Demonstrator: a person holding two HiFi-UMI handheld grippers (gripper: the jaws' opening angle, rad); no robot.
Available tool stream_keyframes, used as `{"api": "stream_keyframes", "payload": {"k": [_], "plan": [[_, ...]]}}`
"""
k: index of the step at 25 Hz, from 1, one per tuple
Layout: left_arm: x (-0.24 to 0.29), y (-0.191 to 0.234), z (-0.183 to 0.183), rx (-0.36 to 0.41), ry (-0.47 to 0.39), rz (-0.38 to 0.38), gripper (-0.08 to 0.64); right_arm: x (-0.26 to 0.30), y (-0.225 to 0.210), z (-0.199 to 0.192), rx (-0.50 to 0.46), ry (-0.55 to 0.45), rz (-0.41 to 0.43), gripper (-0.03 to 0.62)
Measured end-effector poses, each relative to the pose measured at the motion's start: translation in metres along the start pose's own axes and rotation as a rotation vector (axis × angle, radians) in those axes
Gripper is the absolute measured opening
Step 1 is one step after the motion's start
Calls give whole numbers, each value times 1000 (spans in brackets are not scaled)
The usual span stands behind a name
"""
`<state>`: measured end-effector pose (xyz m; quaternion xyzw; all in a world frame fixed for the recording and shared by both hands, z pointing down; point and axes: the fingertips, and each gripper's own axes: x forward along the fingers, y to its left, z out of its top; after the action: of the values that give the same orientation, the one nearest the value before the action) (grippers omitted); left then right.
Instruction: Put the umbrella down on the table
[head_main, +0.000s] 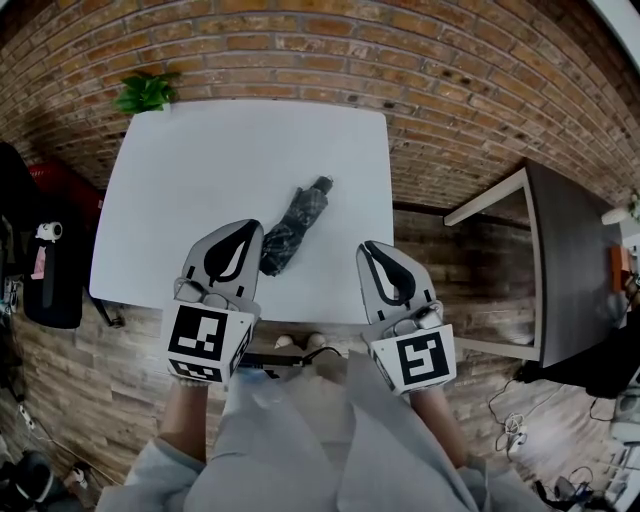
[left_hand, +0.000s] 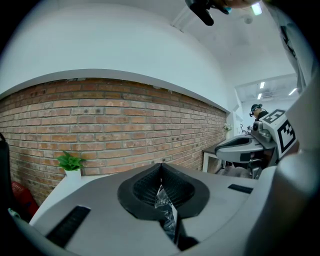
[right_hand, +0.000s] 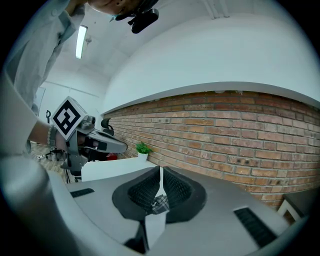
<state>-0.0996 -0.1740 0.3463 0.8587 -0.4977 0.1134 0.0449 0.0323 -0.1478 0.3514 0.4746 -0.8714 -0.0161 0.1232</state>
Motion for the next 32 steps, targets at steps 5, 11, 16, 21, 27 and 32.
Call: {"api": "stream_keyframes", "payload": {"k": [5, 11, 16, 21, 27, 32], "plan": [[-1, 1, 0, -7, -2, 1, 18, 1, -1, 3, 0, -19, -5, 49], [-5, 4, 1, -16, -14, -7, 18, 3, 6, 1, -3, 0, -7, 48], [-8, 6, -2, -17, -22, -27, 18, 4, 13, 0, 1, -6, -25, 49], [-7, 5, -5, -5, -19, -51, 18, 1, 16, -6, 15, 7, -45, 49], [-12, 6, -9, -5, -18, -59, 18, 2, 25, -8, 15, -1, -43, 49], [-16, 6, -7, -7, -24, -60, 18, 0, 27, -7, 13, 2, -44, 49]]}}
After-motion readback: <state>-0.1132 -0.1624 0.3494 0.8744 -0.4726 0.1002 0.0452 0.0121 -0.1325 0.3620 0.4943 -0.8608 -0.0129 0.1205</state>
